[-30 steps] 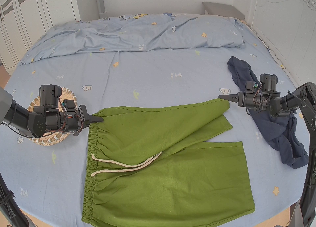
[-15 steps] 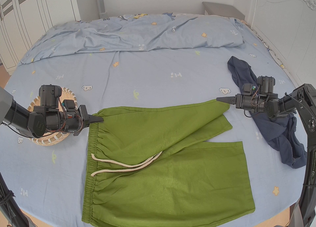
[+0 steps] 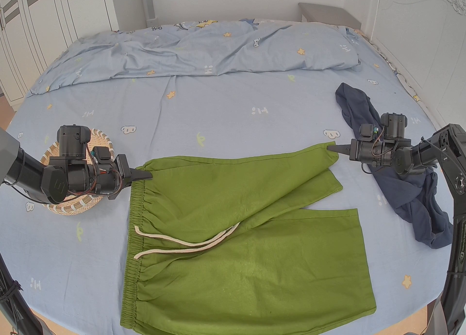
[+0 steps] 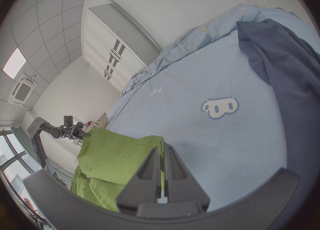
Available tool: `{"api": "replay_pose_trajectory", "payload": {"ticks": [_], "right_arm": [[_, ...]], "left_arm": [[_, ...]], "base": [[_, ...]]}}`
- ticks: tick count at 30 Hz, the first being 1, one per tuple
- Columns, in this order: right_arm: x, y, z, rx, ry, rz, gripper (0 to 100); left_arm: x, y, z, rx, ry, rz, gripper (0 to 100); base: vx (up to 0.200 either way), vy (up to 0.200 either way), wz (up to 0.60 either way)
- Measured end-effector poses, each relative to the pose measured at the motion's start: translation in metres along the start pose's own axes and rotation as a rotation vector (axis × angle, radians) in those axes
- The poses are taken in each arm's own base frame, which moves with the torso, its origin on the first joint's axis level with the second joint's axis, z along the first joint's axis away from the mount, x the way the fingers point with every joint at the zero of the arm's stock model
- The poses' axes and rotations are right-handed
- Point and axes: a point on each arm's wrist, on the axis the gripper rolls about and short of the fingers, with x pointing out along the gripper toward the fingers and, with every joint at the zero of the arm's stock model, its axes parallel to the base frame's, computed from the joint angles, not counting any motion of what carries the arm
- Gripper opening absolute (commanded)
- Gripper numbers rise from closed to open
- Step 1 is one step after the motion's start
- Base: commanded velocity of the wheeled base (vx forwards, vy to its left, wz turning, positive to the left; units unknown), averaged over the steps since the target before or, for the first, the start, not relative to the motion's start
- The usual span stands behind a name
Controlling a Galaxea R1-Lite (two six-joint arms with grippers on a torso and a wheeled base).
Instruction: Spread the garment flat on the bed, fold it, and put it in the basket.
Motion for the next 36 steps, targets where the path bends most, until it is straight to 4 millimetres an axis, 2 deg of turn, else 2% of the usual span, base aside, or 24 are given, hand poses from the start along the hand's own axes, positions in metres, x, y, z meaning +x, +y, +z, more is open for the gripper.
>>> {"api": "replay_pose_trajectory", "payload": {"ticks": [6, 10, 16, 21, 28, 36], "right_arm": [[-0.004, 0.004, -0.002, 0.017, 0.009, -0.003, 0], [-0.014, 0.020, 0.004, 0.010, 0.004, 0.000, 0], [-0.044, 0.068, 0.024, -0.032, -0.023, 0.018, 0], [-0.072, 0.120, 0.032, -0.064, -0.045, 0.045, 0], [-0.105, 0.179, 0.018, -0.080, -0.037, 0.081, 0], [-0.128, 0.218, 0.006, -0.113, -0.058, 0.067, 0]], "left_arm": [[0.000, 0.001, 0.000, 0.000, 0.000, 0.002, 0], [-0.001, 0.002, 0.000, -0.001, -0.003, 0.003, 0], [-0.002, 0.003, 0.001, 0.000, -0.009, 0.002, 0], [-0.003, 0.003, 0.003, 0.020, -0.040, -0.013, 0], [-0.005, 0.006, 0.002, 0.049, -0.090, -0.040, 0], [-0.006, 0.008, -0.002, 0.049, -0.091, -0.043, 0]], "base": [[0.000, 0.000, 0.00], [0.000, 0.000, 0.00], [0.000, 0.000, 0.00], [0.000, 0.000, 0.00], [0.000, 0.000, 0.00], [0.000, 0.000, 0.00]]}}
